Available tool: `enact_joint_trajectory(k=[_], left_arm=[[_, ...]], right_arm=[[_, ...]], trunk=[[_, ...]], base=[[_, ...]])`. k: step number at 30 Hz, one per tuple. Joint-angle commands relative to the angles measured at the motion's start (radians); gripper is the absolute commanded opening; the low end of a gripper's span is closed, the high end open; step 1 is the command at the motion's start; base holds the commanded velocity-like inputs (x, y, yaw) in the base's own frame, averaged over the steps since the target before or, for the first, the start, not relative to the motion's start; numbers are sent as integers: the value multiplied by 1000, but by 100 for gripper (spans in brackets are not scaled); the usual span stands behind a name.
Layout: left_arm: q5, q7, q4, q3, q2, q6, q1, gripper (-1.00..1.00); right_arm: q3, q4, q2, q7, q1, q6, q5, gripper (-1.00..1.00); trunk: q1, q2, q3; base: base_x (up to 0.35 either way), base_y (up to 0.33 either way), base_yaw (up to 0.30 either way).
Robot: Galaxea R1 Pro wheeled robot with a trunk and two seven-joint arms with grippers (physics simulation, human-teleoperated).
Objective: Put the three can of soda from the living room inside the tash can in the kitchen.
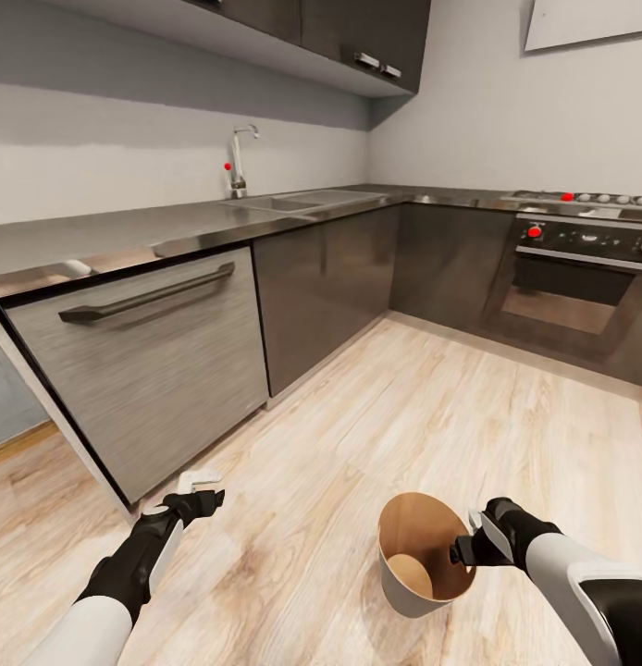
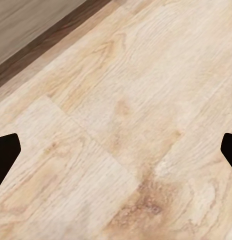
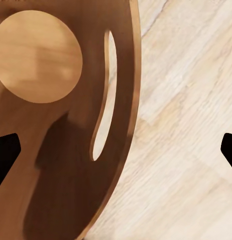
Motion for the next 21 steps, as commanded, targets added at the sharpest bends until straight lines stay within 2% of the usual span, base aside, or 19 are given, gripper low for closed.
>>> enact_joint_trajectory(k=[1, 6, 19, 21], left_arm=[[0, 0, 0, 0, 0, 0, 0, 100], [-2, 0, 0, 1, 0, 0, 0, 100], [2, 0, -1, 1, -1, -1, 1, 100], [2, 0, -1, 1, -1, -1, 0, 100]], right_arm=[[2, 0, 0, 0, 0, -1, 0, 100], [20, 1, 0, 0, 1, -7, 0, 100], [28, 1, 1, 0, 2, -8, 0, 100], [28, 1, 1, 0, 2, -8, 0, 100]], trunk=[[0, 0, 0], [0, 0, 0], [0, 0, 0], [1, 0, -8]], base=[[0, 0, 0], [17, 0, 0], [52, 0, 0], [3, 0, 0]])
